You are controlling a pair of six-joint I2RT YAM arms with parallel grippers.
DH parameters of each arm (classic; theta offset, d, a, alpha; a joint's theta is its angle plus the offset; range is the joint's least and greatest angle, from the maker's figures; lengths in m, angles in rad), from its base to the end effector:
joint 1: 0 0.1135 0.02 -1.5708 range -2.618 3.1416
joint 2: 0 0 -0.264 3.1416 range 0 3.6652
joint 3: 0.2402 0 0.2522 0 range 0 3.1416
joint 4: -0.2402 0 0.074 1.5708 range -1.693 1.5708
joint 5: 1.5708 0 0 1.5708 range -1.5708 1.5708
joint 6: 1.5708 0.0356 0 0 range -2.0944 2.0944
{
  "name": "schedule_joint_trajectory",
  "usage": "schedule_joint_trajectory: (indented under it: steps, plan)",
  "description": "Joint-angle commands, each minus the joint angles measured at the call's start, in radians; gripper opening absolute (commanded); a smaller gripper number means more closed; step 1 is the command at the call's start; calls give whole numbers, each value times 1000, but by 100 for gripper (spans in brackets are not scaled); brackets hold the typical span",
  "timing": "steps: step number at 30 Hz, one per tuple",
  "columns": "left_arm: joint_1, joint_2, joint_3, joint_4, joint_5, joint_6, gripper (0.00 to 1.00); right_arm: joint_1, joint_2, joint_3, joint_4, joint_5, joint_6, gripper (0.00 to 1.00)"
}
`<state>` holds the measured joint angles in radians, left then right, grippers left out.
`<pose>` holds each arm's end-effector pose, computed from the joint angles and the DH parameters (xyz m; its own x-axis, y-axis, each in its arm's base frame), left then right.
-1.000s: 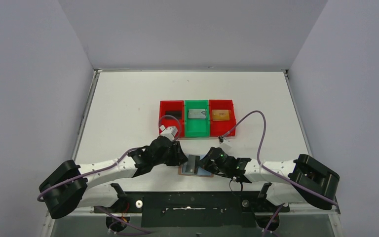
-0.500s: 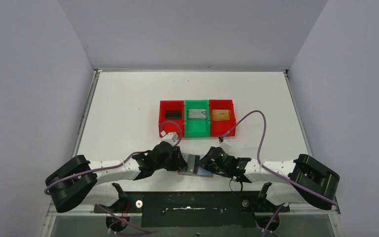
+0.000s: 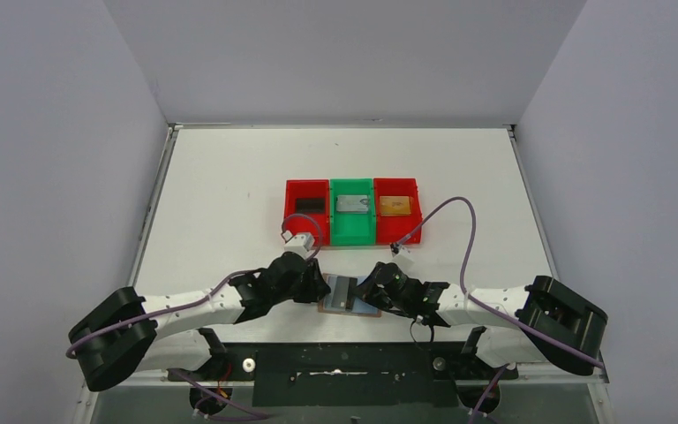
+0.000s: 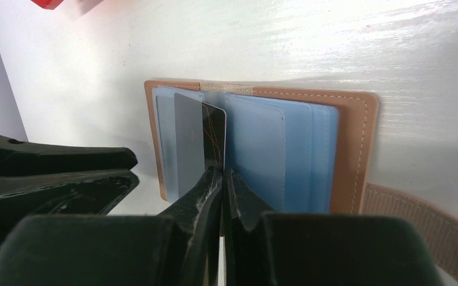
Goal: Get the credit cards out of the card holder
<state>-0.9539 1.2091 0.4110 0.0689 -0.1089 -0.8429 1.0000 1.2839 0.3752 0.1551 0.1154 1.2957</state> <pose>0.1316 -0.1789 0.1540 -0.8268 -0.1171 -0.5502 0.2205 0.8323 -0.5086 0.1239 0.1854 0.1356 -0.8612 0.4281 -0.2739 0.1411 0.7191 0.6804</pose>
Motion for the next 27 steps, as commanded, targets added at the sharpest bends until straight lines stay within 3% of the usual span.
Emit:
schedule_joint_trajectory:
  steps: [1, 5, 11, 23, 27]
  plan:
    - [-5, -25, 87, 68, 8, 50, 30, -8, -5, 29, 21, 12, -12, 0]
    - [-5, 37, 85, 132, 72, 52, 30, -8, -3, 35, 19, 10, -18, 0]
    - [-3, 152, 74, 76, 59, 32, 29, -10, -17, 33, 4, 14, -20, 1]
    - [-9, 174, 51, -30, -17, -15, 10, -21, -43, -25, 90, -8, 23, 3]
    - [-9, 167, 53, -74, -52, -18, 8, -25, -83, -51, 69, 26, 45, 2]
